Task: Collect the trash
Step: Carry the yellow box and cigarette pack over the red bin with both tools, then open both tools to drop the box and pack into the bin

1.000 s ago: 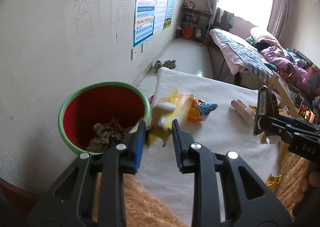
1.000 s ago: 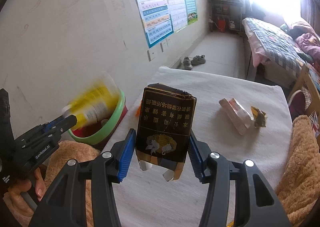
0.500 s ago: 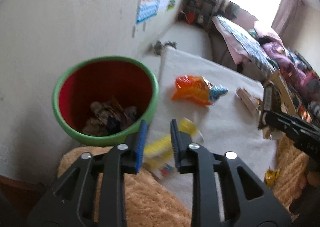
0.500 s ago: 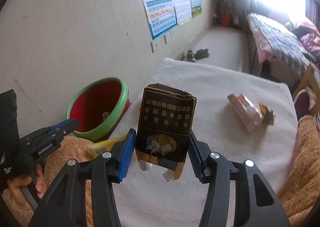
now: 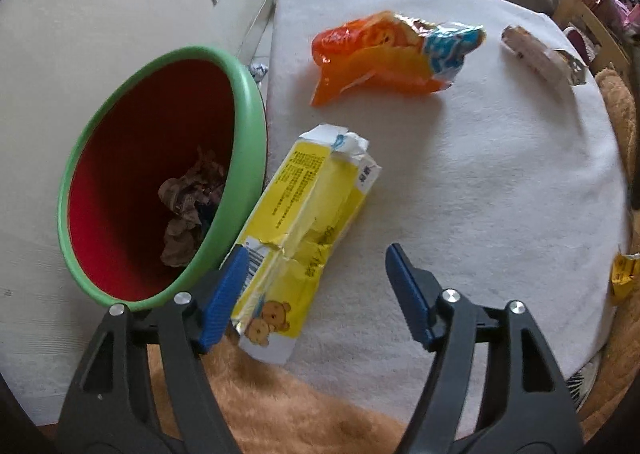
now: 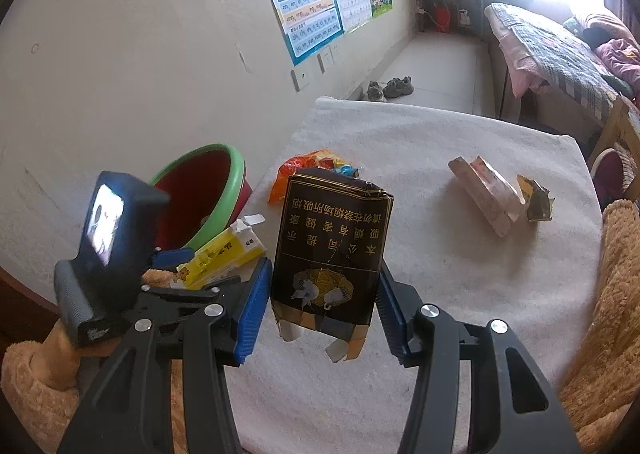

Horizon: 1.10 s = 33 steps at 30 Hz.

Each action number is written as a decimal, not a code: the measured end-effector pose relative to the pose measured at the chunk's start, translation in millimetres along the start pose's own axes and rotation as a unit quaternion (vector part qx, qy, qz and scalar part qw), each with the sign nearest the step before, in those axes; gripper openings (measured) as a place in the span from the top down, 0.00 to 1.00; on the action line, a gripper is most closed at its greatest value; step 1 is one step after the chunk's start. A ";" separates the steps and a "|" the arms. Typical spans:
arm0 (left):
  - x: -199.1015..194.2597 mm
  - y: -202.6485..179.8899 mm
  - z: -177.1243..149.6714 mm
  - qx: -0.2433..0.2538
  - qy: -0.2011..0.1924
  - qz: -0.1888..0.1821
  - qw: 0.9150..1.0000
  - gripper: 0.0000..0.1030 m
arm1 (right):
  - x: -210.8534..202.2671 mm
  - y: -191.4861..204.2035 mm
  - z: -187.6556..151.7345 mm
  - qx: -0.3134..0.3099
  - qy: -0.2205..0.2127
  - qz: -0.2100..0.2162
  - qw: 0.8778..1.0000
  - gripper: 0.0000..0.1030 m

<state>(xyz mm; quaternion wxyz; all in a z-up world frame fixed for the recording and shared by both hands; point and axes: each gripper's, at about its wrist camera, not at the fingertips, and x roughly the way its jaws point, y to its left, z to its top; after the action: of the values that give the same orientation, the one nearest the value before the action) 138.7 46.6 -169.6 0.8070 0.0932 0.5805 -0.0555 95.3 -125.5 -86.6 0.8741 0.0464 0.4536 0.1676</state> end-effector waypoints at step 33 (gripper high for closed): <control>-99.4 149.7 -33.0 -0.210 -0.220 -0.011 0.953 0.82 | 58.6 98.6 54.8 -0.038 0.023 0.073 0.996 0.51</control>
<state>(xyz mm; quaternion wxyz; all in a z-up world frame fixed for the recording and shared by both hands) 106.0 198.0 -72.8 0.9152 -0.0990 0.3885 0.0400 146.0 -9.3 -77.2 0.8501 0.0425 0.4619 0.2492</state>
